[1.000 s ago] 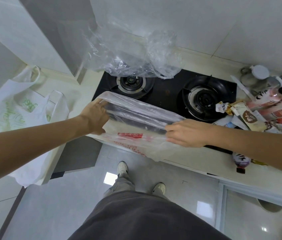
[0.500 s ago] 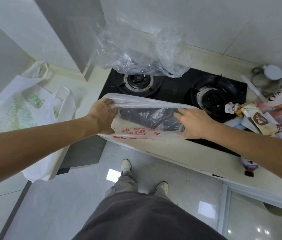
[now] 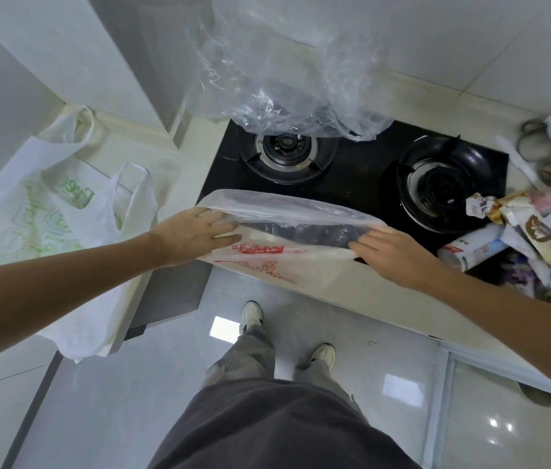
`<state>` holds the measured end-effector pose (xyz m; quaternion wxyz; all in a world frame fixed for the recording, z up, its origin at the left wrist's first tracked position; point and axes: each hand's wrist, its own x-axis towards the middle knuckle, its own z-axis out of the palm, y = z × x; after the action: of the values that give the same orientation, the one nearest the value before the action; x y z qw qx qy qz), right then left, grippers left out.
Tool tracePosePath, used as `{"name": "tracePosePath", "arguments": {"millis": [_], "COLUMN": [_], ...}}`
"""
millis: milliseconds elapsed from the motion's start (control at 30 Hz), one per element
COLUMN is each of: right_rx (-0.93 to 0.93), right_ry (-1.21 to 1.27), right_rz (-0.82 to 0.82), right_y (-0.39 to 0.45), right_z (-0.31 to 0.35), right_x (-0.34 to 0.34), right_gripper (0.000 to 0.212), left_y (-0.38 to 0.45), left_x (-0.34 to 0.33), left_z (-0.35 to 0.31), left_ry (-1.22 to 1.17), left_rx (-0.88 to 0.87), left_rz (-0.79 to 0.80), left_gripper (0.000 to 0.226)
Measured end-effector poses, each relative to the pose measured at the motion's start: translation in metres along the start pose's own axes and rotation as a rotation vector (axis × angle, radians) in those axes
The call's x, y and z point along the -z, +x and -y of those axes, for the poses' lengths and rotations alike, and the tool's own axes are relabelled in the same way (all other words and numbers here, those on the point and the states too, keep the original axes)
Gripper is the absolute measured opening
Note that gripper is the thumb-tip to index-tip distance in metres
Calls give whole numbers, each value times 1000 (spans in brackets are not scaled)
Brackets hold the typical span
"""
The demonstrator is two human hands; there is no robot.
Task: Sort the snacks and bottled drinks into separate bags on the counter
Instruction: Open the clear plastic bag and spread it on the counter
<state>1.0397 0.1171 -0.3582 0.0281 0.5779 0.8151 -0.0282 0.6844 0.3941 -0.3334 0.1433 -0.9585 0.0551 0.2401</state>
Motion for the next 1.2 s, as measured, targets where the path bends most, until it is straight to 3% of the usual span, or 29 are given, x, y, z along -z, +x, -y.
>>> {"name": "tracePosePath", "arguments": {"millis": [67, 167, 267, 367, 500, 567, 733, 867, 967, 1200], "right_rx": [-49, -107, -186, -268, -409, -447, -496, -483, -493, -477], "right_ry": [11, 10, 1, 23, 17, 15, -41, -57, -54, 66], "right_rz": [59, 164, 313, 418, 567, 576, 560, 501, 521, 475], "right_y": [1, 8, 21, 34, 53, 61, 61, 67, 75, 92], "right_z": [3, 12, 22, 35, 57, 66, 63, 53, 49, 65], "right_x": [-5, -11, -15, -10, 13, 18, 22, 32, 39, 49], "right_gripper": [23, 37, 44, 32, 85, 91, 70, 73, 80, 92], "left_y": [3, 8, 13, 15, 15, 14, 2, -8, -11, -11], "left_x": [-9, -19, -25, -26, -11, -2, 23, 49, 51, 40], "left_z": [3, 7, 7, 11, 13, 11, 5, -3, -10, -8], "left_ry": [33, 6, -33, -3, 97, 110, 77, 75, 44, 20], "left_rx": [-69, -150, -120, -16, 59, 119, 311, 412, 489, 569], "left_rz": [-32, -68, 34, 151, 271, 278, 323, 447, 476, 367], "left_gripper": [92, 90, 85, 82, 57, 42, 28, 22, 42, 87]}}
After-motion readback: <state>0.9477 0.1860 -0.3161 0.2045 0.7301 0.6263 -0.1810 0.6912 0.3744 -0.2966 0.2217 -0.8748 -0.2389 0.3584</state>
